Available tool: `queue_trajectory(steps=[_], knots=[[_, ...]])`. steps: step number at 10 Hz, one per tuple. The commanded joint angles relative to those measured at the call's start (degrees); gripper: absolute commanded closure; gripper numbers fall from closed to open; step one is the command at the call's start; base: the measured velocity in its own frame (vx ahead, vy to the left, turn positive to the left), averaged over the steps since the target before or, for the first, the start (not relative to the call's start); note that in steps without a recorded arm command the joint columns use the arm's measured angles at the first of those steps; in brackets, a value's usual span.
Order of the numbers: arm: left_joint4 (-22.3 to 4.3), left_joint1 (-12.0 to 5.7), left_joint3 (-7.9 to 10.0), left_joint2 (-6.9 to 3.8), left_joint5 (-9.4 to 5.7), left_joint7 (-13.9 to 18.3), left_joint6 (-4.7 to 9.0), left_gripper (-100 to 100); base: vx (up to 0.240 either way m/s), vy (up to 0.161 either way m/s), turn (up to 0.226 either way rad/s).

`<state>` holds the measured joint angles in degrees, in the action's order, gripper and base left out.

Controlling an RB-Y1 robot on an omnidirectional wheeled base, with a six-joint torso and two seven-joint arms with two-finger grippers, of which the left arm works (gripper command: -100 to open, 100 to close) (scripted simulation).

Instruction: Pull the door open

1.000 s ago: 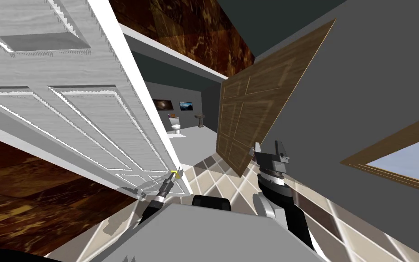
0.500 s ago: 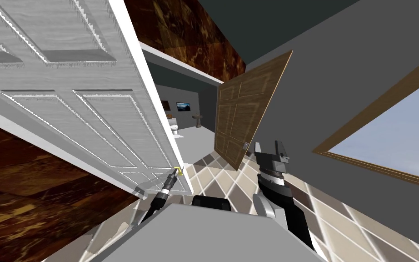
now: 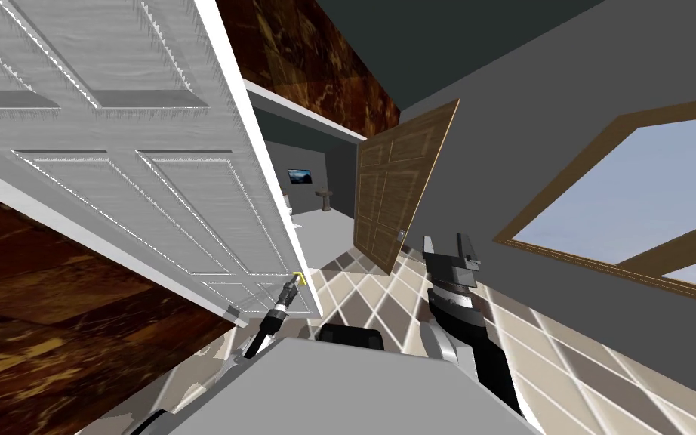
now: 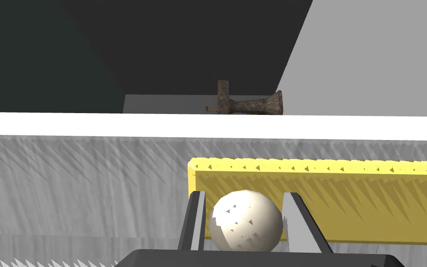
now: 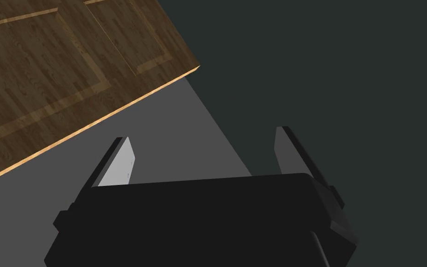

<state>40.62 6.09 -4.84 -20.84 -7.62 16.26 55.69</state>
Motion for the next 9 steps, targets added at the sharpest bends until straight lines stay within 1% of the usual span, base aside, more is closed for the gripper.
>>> queue_trajectory(steps=[1,2,3,5,6,7,8,9], knots=[[-1.9,-1.63,-0.35,0.03,-0.55,-0.2,-0.24,100,-0.175,0.029,-0.088],[-2.2,-2.21,-0.47,0.06,-0.79,-0.4,-0.46,100,-0.126,0.017,-0.053],[-3.3,-3.84,-0.82,0.16,-1.48,-0.9,-1.09,100,-0.177,0.032,-0.093],[-4.5,-5.79,-1.24,0.28,-2.30,-1.4,-1.84,100,-0.202,0.067,-0.118],[-5.3,-7.05,-1.51,0.36,-2.82,-1.8,-2.32,100,-0.192,0.043,-0.093],[-5.7,-7.76,-1.66,0.40,-3.12,-2.0,-2.59,100,-0.173,0.028,-0.075],[-6.4,-8.84,-1.89,0.47,-3.57,-2.3,-3.01,100,-0.151,0.048,-0.093],[-6.7,-9.41,-2.01,0.50,-3.81,-2.4,-3.23,100,-0.139,0.062,-0.074]])
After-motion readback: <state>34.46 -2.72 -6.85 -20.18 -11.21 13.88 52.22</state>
